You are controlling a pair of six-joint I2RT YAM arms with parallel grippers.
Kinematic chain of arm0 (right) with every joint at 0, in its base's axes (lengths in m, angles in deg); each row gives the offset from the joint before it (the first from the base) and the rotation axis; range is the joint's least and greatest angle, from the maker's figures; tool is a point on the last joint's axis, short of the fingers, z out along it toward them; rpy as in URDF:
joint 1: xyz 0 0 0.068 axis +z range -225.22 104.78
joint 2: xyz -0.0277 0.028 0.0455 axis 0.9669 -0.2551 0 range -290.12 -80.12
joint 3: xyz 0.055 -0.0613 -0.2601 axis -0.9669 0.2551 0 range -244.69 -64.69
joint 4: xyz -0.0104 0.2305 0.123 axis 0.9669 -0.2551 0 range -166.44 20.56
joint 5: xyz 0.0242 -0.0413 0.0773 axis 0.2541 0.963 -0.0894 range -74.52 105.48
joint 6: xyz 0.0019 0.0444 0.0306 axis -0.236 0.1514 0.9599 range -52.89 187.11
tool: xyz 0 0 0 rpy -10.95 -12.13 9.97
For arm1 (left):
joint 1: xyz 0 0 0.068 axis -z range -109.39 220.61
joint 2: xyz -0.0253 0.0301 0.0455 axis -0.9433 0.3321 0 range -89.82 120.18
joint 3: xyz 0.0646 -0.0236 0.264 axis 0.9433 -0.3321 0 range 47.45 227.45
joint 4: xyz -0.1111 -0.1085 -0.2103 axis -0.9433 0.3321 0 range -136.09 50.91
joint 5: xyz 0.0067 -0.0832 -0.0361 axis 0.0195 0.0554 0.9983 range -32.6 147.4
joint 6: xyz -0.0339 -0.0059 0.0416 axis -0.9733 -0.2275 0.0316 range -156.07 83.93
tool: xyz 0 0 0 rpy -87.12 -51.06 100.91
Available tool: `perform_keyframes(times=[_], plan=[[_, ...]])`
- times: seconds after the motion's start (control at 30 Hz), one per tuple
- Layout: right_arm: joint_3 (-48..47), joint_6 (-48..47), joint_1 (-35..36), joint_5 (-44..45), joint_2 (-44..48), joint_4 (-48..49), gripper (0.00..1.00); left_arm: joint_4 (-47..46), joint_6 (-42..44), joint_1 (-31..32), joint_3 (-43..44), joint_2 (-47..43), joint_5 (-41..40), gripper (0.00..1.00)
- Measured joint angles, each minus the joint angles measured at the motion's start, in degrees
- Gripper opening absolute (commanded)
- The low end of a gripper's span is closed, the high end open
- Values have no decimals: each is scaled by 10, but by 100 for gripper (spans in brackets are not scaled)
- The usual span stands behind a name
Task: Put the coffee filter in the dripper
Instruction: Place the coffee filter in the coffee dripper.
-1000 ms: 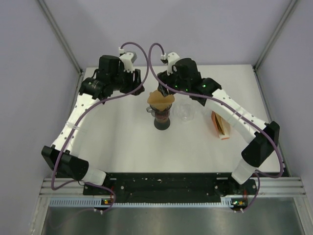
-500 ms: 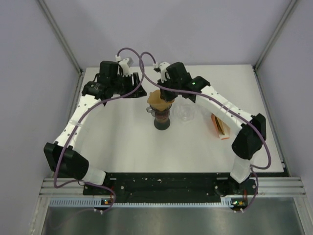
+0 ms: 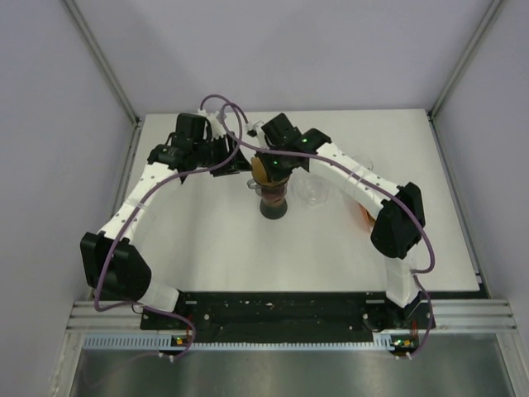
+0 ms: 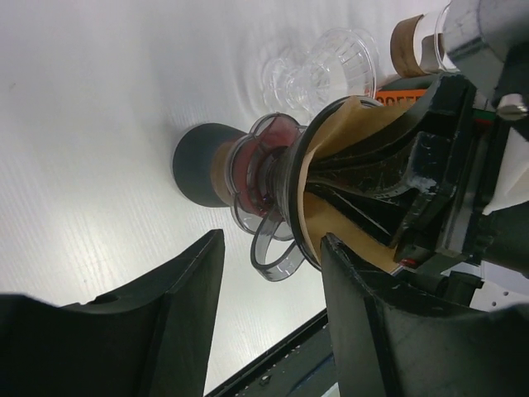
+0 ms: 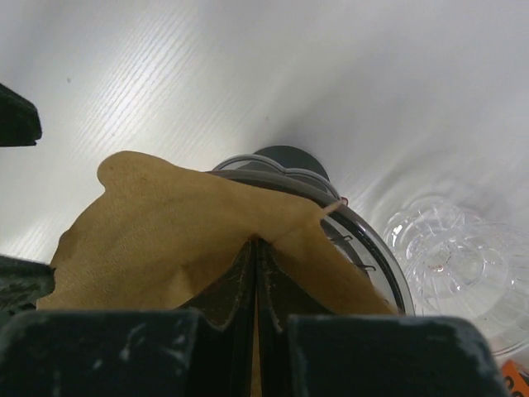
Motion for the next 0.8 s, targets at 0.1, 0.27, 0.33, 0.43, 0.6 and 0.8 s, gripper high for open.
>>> perform_keyframes(times=[0.1,0.27,0.33,0.43,0.6,0.8], plan=[[-5,0,2,12,-12,-2,0,-3,-9,0,-2,1,1,55],[-7,0,7,26,-21,-3,0,-5,-16,-2,-2,1,1,55],[-11,0,9,31,-24,-5,0,-4,-16,-2,-2,1,1,55],[-22,0,9,37,-29,-15,0,-4,-16,-2,-2,1,1,55],[-57,0,12,50,-36,-38,0,-7,-18,0,-2,1,1,54],[-82,-1,16,59,-36,-42,0,-18,-14,15,-2,2,1,47]])
